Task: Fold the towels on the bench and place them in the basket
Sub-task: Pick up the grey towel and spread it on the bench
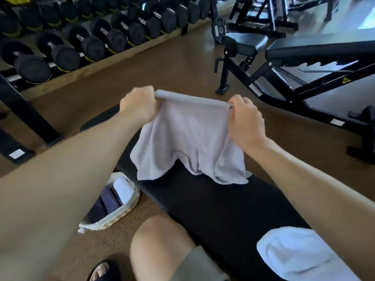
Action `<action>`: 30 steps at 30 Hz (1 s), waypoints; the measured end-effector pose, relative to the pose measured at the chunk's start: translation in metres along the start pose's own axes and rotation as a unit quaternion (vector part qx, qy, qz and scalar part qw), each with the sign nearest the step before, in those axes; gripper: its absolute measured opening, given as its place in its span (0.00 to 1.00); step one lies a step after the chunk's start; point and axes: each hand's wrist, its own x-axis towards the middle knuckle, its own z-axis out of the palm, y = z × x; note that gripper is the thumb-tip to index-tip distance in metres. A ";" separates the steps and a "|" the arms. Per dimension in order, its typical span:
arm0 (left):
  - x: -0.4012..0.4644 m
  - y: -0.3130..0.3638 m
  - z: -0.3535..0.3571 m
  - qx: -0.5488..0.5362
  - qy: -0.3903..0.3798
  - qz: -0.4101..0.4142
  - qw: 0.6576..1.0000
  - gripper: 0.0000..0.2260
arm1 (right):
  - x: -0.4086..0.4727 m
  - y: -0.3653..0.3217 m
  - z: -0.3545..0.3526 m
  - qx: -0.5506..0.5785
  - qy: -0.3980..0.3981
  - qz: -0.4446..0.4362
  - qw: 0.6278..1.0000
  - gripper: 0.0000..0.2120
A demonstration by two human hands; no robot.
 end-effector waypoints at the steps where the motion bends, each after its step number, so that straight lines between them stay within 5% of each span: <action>1: 0.013 0.015 -0.015 -0.032 0.057 0.004 0.998 0.08 | 0.014 0.000 -0.013 0.004 0.041 0.007 0.999 0.08; 4: 0.036 0.040 -0.047 -0.042 0.214 0.045 0.975 0.09 | 0.032 -0.001 -0.046 0.033 0.126 -0.003 0.991 0.06; 7: 0.034 0.027 -0.049 0.002 0.255 0.099 0.962 0.09 | 0.011 -0.003 -0.051 0.037 0.119 -0.040 0.991 0.05; 12: 0.002 -0.032 0.009 0.154 0.135 0.160 0.966 0.16 | -0.060 -0.001 -0.009 -0.017 0.008 -0.088 0.996 0.09; 17: -0.042 -0.097 0.081 0.209 0.030 0.122 0.970 0.11 | -0.136 -0.011 0.038 -0.043 -0.273 -0.142 0.951 0.06; 21: -0.066 -0.125 0.105 0.177 0.031 0.089 0.980 0.03 | -0.158 -0.024 0.054 -0.038 -0.335 -0.174 0.925 0.07; 26: -0.078 -0.159 0.103 0.217 0.040 0.134 0.966 0.18 | -0.164 -0.042 0.062 -0.037 -0.439 -0.170 0.882 0.11; 30: -0.095 -0.184 0.108 0.225 -0.032 0.197 0.954 0.07 | -0.147 -0.051 0.067 -0.030 -0.524 -0.140 0.839 0.14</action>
